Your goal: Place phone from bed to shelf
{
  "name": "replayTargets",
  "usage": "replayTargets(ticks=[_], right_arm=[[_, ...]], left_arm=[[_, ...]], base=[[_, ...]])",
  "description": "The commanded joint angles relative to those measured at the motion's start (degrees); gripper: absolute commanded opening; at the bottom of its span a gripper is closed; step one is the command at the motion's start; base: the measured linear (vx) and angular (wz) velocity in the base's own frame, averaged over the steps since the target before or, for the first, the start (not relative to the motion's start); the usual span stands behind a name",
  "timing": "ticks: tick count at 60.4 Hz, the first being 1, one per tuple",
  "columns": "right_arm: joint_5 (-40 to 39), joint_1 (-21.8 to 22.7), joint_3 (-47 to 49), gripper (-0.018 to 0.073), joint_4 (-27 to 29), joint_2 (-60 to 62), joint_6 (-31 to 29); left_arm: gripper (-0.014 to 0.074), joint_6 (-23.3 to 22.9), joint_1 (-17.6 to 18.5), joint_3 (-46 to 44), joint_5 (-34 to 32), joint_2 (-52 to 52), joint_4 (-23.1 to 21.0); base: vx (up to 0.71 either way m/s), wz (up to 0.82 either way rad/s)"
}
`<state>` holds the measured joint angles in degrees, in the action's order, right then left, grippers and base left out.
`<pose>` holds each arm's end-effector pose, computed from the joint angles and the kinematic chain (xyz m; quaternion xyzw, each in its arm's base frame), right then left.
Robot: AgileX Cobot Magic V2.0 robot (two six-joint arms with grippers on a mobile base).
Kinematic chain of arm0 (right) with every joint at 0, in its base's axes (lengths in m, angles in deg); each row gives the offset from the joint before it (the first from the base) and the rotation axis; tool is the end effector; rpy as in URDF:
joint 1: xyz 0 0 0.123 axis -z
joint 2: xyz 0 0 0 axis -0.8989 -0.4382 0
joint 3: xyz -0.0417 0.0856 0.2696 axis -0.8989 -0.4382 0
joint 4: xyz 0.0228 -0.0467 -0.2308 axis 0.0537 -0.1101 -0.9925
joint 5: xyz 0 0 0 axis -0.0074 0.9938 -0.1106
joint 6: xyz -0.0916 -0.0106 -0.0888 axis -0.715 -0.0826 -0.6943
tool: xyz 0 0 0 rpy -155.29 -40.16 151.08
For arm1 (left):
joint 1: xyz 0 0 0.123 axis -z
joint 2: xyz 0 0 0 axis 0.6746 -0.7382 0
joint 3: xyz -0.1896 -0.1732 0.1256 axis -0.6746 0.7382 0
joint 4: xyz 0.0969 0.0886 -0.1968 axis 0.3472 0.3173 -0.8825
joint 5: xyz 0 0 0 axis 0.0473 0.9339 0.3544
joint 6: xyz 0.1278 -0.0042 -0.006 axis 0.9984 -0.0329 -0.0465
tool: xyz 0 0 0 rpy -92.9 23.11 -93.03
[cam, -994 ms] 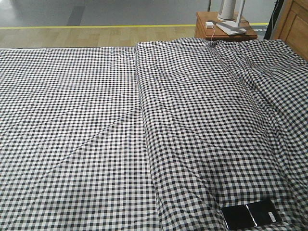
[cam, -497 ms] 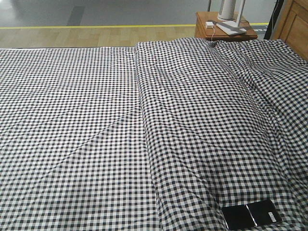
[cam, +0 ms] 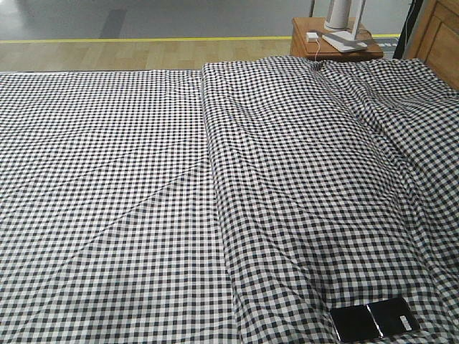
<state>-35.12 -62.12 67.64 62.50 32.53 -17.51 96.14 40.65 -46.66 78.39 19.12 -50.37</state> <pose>0.1204 -0.0051 0.3990 0.0022 0.6845 -0.0280 0.7285 0.0767 0.0018 0.1816 0.0359 0.7464 0.0493 0.6626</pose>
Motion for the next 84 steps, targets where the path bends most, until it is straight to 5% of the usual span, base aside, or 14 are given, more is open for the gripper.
replayTargets(ticks=[1,11,33,49,64,72,84], right_arm=[[2.03,0.43,3.27,0.0053,0.04,-5.54,0.0],[3.99,0.43,3.19,0.0191,0.17,-12.23,0.0],[-0.72,0.43,3.19,0.0729,0.17,-22.17,0.0],[-7.39,0.43,3.19,0.0711,0.17,-25.59,0.0],[-0.19,1.65,5.71,0.0705,0.45,-26.14,2.6],[11.2,9.18,12.61,0.0703,0.45,-28.63,6.2],[18.77,22.46,21.07,0.0692,5.69,-36.98,-0.67]], left_arm=[[0.0001,-0.33,0.37,-1.27,-4.15,0.61,-0.52],[0.0001,-0.33,0.37,-1.27,-4.15,0.61,-0.52],[0.0001,-0.33,0.37,-1.27,-4.15,0.61,-0.52],[0.0001,-0.33,0.37,-1.27,-4.15,0.61,-0.52],[0.0001,-0.33,0.37,-1.27,-4.15,0.61,-0.52],[0.0001,-0.33,0.37,-1.27,-4.15,0.61,-0.52],[0.0001,-0.33,0.37,-1.27,-4.15,0.61,-0.52]], base=[[0.0,0.0],[0.0,0.0],[0.0,0.0],[0.0,0.0],[0.0,0.0],[0.0,0.0],[0.0,0.0]])
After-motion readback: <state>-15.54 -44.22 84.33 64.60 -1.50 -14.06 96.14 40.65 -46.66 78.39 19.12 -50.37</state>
